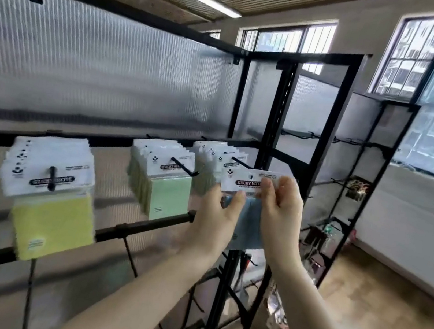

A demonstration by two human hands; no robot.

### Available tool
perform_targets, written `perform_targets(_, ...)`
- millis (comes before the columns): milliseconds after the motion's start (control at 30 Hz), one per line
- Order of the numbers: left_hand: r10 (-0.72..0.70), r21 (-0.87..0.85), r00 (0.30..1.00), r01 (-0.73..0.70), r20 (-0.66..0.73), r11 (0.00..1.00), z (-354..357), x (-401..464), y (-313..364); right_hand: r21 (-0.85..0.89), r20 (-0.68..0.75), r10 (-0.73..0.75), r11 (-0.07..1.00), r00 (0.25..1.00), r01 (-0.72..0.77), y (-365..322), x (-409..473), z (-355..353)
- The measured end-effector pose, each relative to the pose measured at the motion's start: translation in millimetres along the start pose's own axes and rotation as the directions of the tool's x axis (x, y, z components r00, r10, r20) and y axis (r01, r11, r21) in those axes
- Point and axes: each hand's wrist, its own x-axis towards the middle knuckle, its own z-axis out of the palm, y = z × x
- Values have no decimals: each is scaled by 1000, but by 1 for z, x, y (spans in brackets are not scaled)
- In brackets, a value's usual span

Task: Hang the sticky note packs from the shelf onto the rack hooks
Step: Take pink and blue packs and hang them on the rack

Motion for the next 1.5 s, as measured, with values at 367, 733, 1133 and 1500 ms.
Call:
perform_targets(367, 38, 177, 979, -2, -203, 984, 42, 70, -7, 3, 69, 74, 997, 995, -74, 56, 61, 3)
perform_targets(733, 242, 332, 910, -126, -336, 935, 43, 71, -30, 105, 142, 137, 983, 980, -153, 88, 67, 16)
perform_targets(1133, 184, 418, 849, 47, -495, 907, 35, 76, -57, 0, 250, 320, 944, 914, -331, 120, 70, 41)
perform_targets(1500, -294, 374, 917, 382, -271, 845, 16, 40, -84, -146, 196, 466, 884, 863, -445, 140, 25, 42)
